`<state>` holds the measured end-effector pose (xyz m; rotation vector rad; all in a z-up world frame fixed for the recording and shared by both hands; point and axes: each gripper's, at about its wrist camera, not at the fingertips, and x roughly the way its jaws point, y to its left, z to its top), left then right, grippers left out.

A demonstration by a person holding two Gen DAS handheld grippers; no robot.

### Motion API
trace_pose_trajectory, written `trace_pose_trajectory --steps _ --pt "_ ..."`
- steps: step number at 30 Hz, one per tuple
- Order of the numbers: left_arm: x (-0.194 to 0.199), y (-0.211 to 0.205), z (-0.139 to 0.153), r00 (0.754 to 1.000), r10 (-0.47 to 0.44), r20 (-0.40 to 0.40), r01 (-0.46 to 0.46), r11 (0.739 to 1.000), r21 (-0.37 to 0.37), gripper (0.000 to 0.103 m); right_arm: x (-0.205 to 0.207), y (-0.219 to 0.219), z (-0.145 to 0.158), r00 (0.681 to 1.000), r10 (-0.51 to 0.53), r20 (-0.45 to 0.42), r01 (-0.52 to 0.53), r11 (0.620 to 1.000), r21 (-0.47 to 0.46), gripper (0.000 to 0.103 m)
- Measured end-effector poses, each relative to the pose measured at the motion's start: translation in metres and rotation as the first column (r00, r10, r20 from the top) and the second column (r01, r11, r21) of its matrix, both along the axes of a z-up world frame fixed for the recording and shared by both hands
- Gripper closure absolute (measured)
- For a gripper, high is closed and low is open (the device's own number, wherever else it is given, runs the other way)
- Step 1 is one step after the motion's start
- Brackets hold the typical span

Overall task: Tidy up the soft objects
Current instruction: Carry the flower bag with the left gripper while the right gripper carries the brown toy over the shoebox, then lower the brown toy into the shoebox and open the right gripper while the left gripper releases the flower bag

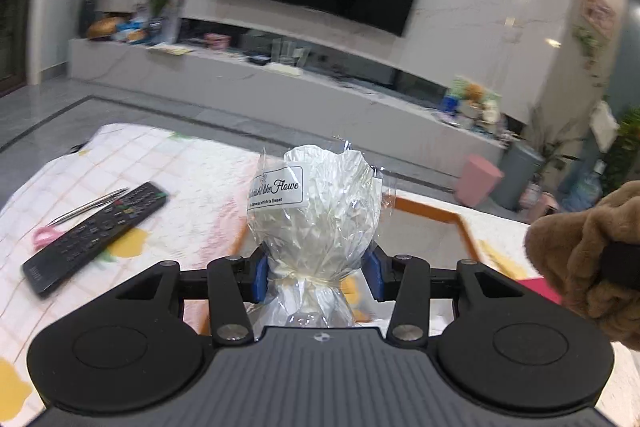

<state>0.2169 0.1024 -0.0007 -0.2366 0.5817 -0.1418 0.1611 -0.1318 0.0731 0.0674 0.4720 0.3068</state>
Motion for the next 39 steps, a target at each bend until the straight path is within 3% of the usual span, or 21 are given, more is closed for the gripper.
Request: trace_pose_trajectory --steps 5,9,14,20,23,27,30,33,36,39 --pt "0.002 0.014 -0.005 0.999 -0.014 -0.034 0.014 1.000 -0.003 0.051 0.011 0.033 -0.006 1.000 0.011 0.015 -0.011 0.999 -0.043 0.050" --pt "0.005 0.025 -0.006 0.998 0.002 -0.064 -0.005 0.998 -0.055 0.051 0.023 0.052 -0.013 1.000 -0.012 -0.011 0.011 0.997 -0.074 0.050" --pt "0.000 0.030 -0.001 0.999 0.022 -0.037 -0.025 0.997 -0.079 0.051 0.035 0.061 -0.024 0.998 0.010 -0.069 -0.016 0.995 -0.094 0.050" --pt "-0.001 0.038 0.003 0.999 0.014 -0.031 -0.018 0.994 -0.110 0.051 0.088 0.076 -0.034 0.990 0.017 -0.140 -0.046 0.978 -0.201 0.050" --pt "0.001 0.038 0.002 0.996 -0.079 -0.036 0.074 0.989 -0.128 0.051 0.129 0.086 -0.042 0.971 0.017 -0.239 -0.074 0.969 -0.235 0.050" --pt "0.000 0.030 0.002 0.991 -0.134 -0.026 0.131 0.985 -0.112 0.051 0.174 0.100 -0.061 0.941 -0.001 -0.337 -0.120 0.933 -0.339 0.050" --pt "-0.002 0.028 0.001 0.986 -0.163 -0.027 0.161 0.984 -0.072 0.051 0.198 0.107 -0.074 0.931 -0.012 -0.364 -0.140 0.910 -0.391 0.050" --pt "-0.003 0.031 0.001 0.991 -0.127 -0.035 0.125 0.990 -0.059 0.051 0.215 0.116 -0.087 0.922 -0.021 -0.387 -0.162 0.887 -0.433 0.050" --pt "-0.002 0.034 -0.002 0.989 -0.138 -0.051 0.135 0.989 -0.062 0.051 0.226 0.123 -0.110 0.903 -0.042 -0.428 -0.201 0.838 -0.507 0.050" --pt "-0.002 0.034 -0.003 0.989 -0.135 -0.058 0.133 0.990 -0.039 0.051 0.239 0.130 -0.130 0.873 -0.093 -0.480 -0.195 0.834 -0.516 0.050"
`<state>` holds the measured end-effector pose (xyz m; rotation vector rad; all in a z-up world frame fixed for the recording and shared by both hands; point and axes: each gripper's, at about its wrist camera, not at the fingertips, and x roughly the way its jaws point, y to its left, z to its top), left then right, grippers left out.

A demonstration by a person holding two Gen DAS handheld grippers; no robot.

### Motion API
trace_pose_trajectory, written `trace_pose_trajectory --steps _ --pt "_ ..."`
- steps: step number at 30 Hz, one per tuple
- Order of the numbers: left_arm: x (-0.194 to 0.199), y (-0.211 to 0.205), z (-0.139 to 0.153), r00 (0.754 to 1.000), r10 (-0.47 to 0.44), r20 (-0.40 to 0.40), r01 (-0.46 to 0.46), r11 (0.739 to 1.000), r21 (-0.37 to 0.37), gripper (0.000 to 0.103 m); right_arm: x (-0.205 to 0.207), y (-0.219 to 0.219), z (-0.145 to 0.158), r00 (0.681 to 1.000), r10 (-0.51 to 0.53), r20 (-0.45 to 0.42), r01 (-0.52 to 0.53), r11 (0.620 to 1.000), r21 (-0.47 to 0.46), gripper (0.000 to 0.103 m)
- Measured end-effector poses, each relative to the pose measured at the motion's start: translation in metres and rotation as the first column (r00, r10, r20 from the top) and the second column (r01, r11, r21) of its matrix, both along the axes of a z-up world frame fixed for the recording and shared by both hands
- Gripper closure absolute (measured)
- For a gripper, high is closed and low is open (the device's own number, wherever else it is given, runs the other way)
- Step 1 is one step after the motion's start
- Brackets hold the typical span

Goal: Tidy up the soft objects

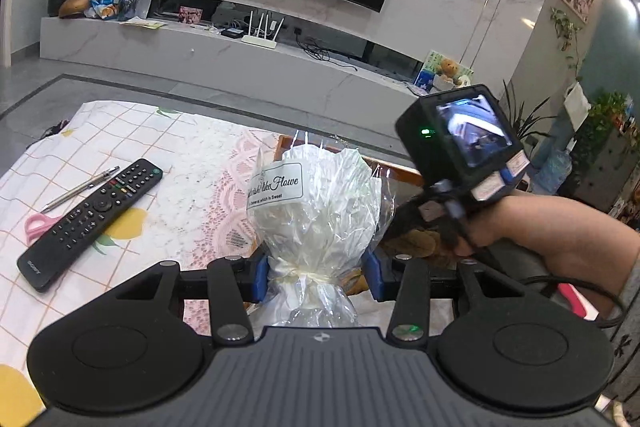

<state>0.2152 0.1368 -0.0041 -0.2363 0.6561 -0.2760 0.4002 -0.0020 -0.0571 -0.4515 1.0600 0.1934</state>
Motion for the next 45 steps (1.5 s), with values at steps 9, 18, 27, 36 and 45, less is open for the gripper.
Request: trace_pose_trajectory --steps 9,18,27,36,45 --pt "-0.003 0.009 0.002 1.000 0.016 -0.007 -0.016 1.000 -0.027 0.051 0.016 -0.006 -0.015 0.992 -0.126 0.009 0.126 0.992 0.017 0.022" --pt "-0.021 -0.002 0.012 0.991 -0.127 0.045 0.121 0.986 0.117 0.049 -0.063 -0.037 0.047 0.917 -0.214 0.337 0.148 0.966 0.211 0.016" --pt "-0.015 -0.017 -0.003 0.987 -0.150 -0.063 0.159 0.967 0.201 0.045 -0.176 -0.110 0.096 0.756 -0.418 0.504 0.282 0.902 0.325 0.016" --pt "-0.029 -0.024 0.008 0.984 -0.148 0.102 0.119 0.962 0.246 0.012 -0.211 -0.130 0.083 0.782 -0.424 0.457 0.250 0.885 0.394 0.016" --pt "-0.013 0.005 0.019 0.988 0.101 0.113 -0.114 0.986 0.119 0.007 -0.229 -0.116 0.077 0.819 -0.327 0.471 0.155 0.917 0.368 0.016"
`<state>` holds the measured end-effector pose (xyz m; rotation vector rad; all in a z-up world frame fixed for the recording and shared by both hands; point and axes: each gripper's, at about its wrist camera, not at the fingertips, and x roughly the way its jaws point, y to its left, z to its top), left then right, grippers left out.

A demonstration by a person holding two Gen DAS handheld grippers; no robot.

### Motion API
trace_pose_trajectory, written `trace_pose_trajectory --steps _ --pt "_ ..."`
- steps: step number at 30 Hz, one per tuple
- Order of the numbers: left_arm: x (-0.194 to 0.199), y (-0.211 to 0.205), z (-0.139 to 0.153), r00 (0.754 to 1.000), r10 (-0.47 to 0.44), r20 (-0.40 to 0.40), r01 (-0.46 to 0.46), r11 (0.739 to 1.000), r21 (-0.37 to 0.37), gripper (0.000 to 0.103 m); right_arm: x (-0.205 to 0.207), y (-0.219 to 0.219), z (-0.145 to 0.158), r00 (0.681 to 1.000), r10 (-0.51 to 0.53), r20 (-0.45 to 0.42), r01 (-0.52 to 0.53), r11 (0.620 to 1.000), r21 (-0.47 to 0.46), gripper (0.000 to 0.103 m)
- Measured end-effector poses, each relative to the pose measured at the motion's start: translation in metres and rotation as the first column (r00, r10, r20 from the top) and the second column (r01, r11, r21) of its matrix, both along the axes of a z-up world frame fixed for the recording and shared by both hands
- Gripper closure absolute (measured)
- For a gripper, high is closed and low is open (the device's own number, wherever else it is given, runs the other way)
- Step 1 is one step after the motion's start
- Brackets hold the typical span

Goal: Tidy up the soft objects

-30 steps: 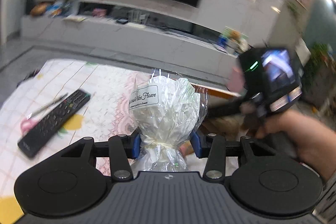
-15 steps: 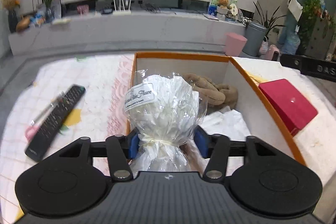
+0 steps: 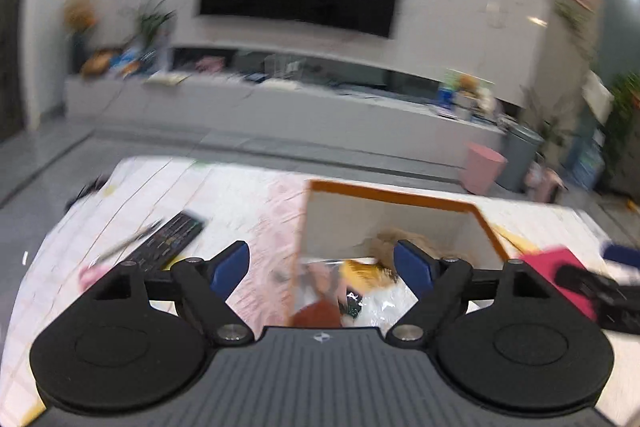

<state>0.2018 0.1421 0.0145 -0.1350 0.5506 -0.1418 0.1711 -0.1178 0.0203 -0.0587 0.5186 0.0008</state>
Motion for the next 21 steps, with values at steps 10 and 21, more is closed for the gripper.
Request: trace_pose_trajectory --steps 10,21 --pt "0.014 0.038 -0.008 0.991 0.132 -0.038 -0.133 0.990 -0.049 0.007 -0.006 0.017 0.015 0.969 0.226 -0.094 -0.205 0.959 0.195 0.050" --pt "0.007 0.027 -0.011 0.997 0.077 -0.023 -0.076 0.997 0.029 0.007 0.053 0.098 -0.009 0.799 0.494 -0.342 -0.469 0.869 0.159 0.103"
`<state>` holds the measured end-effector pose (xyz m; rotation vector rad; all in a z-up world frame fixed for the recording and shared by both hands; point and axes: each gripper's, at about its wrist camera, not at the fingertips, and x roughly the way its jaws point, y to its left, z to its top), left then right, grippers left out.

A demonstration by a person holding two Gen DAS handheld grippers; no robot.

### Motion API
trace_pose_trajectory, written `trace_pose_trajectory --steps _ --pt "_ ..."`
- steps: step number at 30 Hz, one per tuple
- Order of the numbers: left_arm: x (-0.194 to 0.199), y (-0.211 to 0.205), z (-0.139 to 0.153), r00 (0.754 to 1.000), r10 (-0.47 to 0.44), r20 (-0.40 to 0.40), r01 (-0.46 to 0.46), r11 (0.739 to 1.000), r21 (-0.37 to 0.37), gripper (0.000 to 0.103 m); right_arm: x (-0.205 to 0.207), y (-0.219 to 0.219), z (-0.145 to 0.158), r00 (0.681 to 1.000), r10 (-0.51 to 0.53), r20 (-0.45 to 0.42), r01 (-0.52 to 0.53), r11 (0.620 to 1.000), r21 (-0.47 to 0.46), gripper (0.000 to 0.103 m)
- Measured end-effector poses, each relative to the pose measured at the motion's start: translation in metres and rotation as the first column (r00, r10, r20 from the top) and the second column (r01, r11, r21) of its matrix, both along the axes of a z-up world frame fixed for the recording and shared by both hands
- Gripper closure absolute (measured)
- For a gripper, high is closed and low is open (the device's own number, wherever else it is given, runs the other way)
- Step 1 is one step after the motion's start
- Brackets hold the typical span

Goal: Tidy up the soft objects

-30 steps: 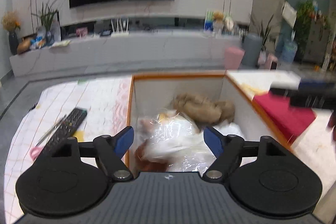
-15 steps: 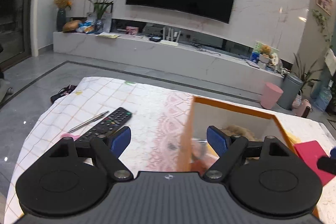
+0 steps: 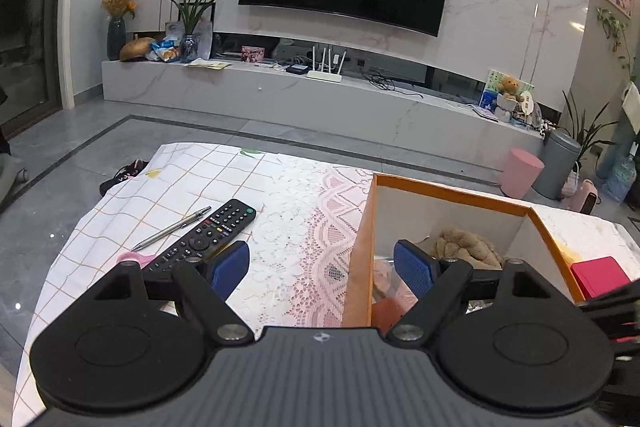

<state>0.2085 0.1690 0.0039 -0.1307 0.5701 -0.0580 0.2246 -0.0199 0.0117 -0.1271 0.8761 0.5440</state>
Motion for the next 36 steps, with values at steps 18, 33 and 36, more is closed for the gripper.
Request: trace_pose_trajectory --steps 18,33,36 --pt "0.001 -0.001 0.000 0.999 0.046 -0.017 -0.046 0.999 0.004 0.007 0.020 0.001 -0.048 0.997 -0.008 -0.071 -0.008 0.976 -0.217 0.103" --pt "-0.006 -0.015 0.015 0.998 0.064 -0.023 -0.063 0.997 0.045 0.007 -0.025 -0.066 0.036 0.981 -0.176 0.081 0.182 0.981 -0.074 0.059" --pt "-0.014 -0.027 0.027 0.999 0.051 0.013 -0.052 0.995 0.081 0.007 -0.038 -0.088 0.052 0.970 -0.207 0.125 0.216 0.974 -0.065 0.054"
